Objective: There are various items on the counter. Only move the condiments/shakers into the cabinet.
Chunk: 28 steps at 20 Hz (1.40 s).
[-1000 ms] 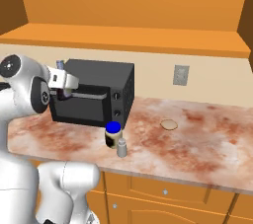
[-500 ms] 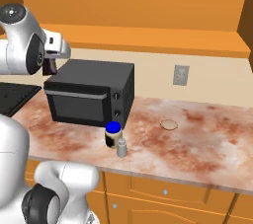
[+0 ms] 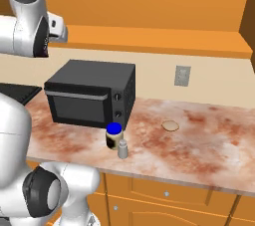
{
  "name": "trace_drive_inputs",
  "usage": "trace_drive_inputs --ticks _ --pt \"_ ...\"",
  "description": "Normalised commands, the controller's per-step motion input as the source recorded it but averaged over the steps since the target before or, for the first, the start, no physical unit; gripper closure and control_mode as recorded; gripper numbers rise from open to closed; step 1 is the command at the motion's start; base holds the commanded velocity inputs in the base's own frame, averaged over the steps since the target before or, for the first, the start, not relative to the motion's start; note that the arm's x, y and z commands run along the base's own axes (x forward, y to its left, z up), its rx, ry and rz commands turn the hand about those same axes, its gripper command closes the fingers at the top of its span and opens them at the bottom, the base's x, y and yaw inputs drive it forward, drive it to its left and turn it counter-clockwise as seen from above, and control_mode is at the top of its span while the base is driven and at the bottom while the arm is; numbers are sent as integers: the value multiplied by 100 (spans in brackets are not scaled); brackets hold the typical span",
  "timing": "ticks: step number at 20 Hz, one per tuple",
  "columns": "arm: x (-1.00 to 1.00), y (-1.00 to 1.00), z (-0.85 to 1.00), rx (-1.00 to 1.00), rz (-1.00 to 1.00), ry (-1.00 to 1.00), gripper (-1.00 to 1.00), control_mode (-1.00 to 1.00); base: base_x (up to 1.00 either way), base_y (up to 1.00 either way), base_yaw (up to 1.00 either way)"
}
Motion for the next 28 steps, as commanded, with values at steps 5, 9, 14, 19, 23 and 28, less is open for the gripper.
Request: trace_drive_inputs --ticks 5,9,14,19,23,28 --pt "50 34 0 3 0 -24 100 -100 0 0 0" --pt "42 16 1 1 0 -30 100 -100 0 0 0" --pt "59 3 15 0 0 -12 100 -100 0 0 0" --pt "75 8 5 0 0 -9 100 -100 0 0 0" --pt "65 0 8 0 0 0 100 -100 0 0 0" --pt "64 6 0 0 0 0 100 -100 0 0 0"
